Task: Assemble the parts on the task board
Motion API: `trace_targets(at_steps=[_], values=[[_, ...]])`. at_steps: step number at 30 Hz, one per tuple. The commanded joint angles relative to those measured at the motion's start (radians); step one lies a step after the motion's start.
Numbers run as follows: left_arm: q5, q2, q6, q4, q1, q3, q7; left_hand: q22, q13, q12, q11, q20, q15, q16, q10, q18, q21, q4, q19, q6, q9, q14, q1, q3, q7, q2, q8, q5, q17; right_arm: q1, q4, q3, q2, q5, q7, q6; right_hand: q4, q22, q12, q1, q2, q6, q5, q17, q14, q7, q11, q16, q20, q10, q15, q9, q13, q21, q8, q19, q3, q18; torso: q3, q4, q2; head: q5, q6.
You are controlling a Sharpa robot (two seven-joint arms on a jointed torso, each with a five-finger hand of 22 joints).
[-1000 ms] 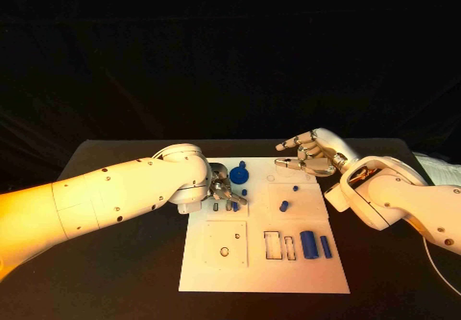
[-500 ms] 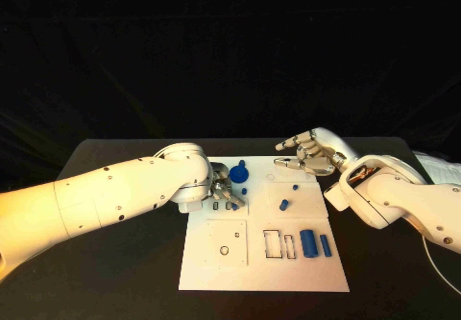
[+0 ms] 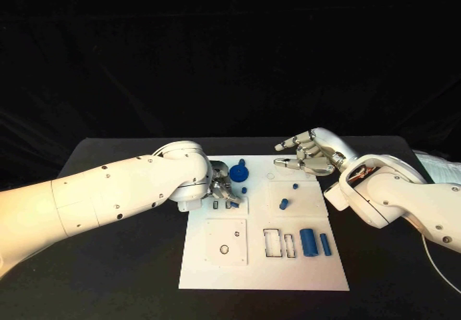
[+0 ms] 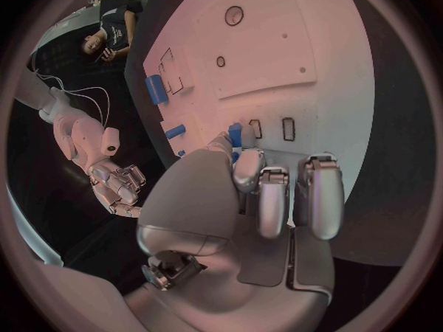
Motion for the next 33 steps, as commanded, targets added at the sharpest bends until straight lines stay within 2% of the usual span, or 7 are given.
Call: trace_targets(at_steps=[1,3,7,9,11,18,33], values=[[0.010,-0.009,-0.031,0.007,-0.002,-0.002,-0.032,0.127,0.074,0.005,-0.001,0.004,0.003,0.003,0.005,-0.013,-0.001,-0.129,0.021,0.006,0.018,0.105,-0.048,0.268,0.009,-0.074,0.012,0.010,0.264,-0.001,0.000,0.000,0.002,-0.012,-0.001,0.019,-0.001,0.067,-0.004,0.004,0.001,0.008,0.004,-0.001,0.042,0.000,-0.005,-0.005,0.000,-0.003,0.000,0.002,-0.001,-0.006,0.004,-0.008,-0.005,0.020,0.0012,0.0002,0.000,-0.001,0.000],[0.015,-0.017,-0.052,0.012,-0.002,-0.002,-0.024,0.128,0.074,0.005,0.004,0.000,0.008,0.003,0.009,-0.012,-0.001,-0.145,0.021,0.005,0.035,0.105,-0.087,0.357,0.006,-0.119,0.020,0.020,0.264,-0.001,-0.001,-0.001,0.002,-0.012,-0.001,0.019,-0.001,0.067,-0.004,0.004,0.001,0.008,0.004,-0.001,0.042,0.000,-0.005,-0.005,0.000,-0.003,0.000,0.002,-0.001,-0.006,0.004,-0.008,-0.005,0.020,0.0016,0.0009,0.000,0.000,0.001],[0.025,-0.035,-0.102,0.024,-0.002,-0.002,-0.008,0.132,0.076,0.007,0.001,0.003,0.004,0.003,0.016,-0.013,-0.001,-0.184,0.023,0.007,0.057,0.105,-0.134,0.454,0.002,-0.152,0.032,0.045,0.264,-0.001,-0.003,-0.001,0.004,-0.011,0.000,0.019,-0.001,0.067,-0.004,0.004,0.001,0.008,0.004,-0.001,0.042,0.000,-0.005,-0.005,0.000,-0.003,0.000,0.002,-0.001,-0.006,0.004,-0.008,-0.005,0.020,0.0019,0.0027,0.000,0.000,0.001],[0.027,-0.045,-0.132,0.031,-0.003,-0.002,0.002,0.134,0.078,0.009,0.002,0.002,0.004,0.003,0.019,-0.014,0.000,-0.199,0.025,0.009,0.063,0.105,-0.150,0.475,0.001,-0.164,0.035,0.056,0.264,-0.002,-0.004,-0.001,0.005,-0.011,0.000,0.019,0.000,0.067,-0.005,0.002,0.001,0.009,0.006,-0.001,0.042,0.000,-0.005,-0.005,0.000,-0.004,0.000,0.002,-0.002,-0.006,0.004,-0.008,-0.007,0.020,0.0033,0.0038,0.001,0.001,0.002],[0.029,-0.053,-0.155,0.038,-0.003,-0.003,0.008,0.136,0.082,0.011,0.001,0.002,0.003,0.003,0.023,-0.014,0.001,-0.211,0.026,0.011,0.068,0.105,-0.162,0.492,0.001,-0.170,0.037,0.065,0.264,-0.002,-0.005,-0.002,0.006,-0.010,0.000,0.019,0.000,0.067,-0.005,0.002,0.001,0.009,0.006,-0.001,0.042,0.000,-0.005,-0.005,0.000,-0.004,0.000,0.002,-0.002,-0.006,0.004,-0.008,-0.007,0.020,0.0042,0.0042,0.000,0.001,0.001],[0.030,-0.078,-0.206,0.066,-0.009,-0.006,0.018,0.145,0.088,0.017,0.000,0.001,0.002,0.003,0.028,-0.016,0.006,-0.226,0.031,0.017,0.073,0.105,-0.178,0.513,0.000,-0.176,0.040,0.072,0.264,-0.002,-0.006,-0.002,0.007,-0.010,-0.001,0.020,0.001,0.066,-0.005,0.001,0.001,0.009,0.007,0.000,0.043,0.000,-0.005,-0.005,0.000,-0.003,0.000,0.002,-0.002,-0.006,0.004,-0.008,-0.009,0.020,0.0032,0.0044,0.000,0.003,0.000],[0.003,-0.082,-0.177,0.075,-0.021,-0.013,-0.004,0.147,0.089,0.018,0.000,0.000,0.002,0.003,0.030,-0.016,0.007,-0.231,0.032,0.018,0.075,0.105,-0.182,0.519,0.000,-0.178,0.040,0.073,0.264,-0.002,-0.006,-0.002,0.007,-0.010,-0.002,0.024,0.001,0.066,-0.005,0.001,0.001,0.009,0.007,0.000,0.043,0.000,-0.005,-0.005,0.000,-0.003,0.000,0.002,-0.002,-0.006,0.004,-0.008,-0.009,0.020,0.0021,0.0020,0.001,0.007,-0.005]])
